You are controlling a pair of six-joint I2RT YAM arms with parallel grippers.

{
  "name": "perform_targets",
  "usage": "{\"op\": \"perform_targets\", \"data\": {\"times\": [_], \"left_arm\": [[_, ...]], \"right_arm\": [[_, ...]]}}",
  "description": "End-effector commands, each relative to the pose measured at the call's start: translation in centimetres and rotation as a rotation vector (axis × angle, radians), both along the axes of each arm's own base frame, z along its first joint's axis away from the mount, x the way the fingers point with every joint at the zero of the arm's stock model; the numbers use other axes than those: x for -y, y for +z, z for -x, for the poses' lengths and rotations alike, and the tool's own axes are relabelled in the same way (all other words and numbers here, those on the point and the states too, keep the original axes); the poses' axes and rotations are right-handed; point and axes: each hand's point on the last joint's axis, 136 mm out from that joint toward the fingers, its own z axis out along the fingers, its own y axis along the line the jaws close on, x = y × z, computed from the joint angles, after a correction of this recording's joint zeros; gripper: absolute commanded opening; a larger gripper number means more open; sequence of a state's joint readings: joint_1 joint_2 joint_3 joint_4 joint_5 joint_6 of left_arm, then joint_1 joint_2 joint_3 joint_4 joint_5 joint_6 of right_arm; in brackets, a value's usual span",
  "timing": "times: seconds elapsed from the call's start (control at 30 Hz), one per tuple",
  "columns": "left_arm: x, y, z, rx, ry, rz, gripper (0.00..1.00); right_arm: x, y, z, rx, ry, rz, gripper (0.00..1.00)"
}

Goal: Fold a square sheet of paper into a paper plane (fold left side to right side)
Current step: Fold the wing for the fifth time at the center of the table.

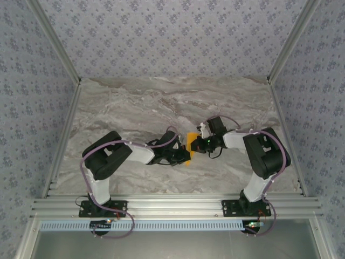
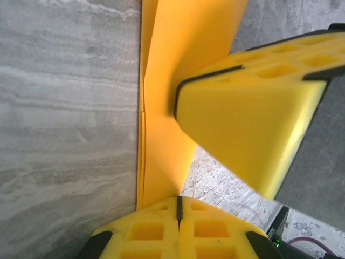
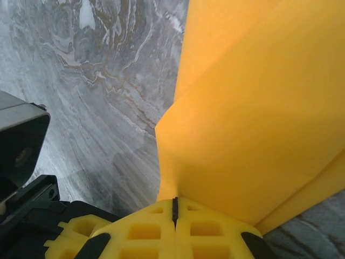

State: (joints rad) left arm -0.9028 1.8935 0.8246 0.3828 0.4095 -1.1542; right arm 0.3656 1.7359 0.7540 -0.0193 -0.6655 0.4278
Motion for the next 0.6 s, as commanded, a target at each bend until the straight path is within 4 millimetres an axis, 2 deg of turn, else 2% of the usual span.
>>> {"op": "perform_targets", "data": {"times": [0.0,0.57], "left_arm": [[-5.8,-8.1,3.7,-0.176,0.030,-0.288,0.00],[-5.8,-8.4,3.8,-0.184,0.028,-0.289,0.00]], "right_arm": [[1.8,-1.1,-1.9,0.026,-0.048,0.065,0.00],[4.6,-1.2,-6.2,0.023,-0.117,0.083,0.00]]}}
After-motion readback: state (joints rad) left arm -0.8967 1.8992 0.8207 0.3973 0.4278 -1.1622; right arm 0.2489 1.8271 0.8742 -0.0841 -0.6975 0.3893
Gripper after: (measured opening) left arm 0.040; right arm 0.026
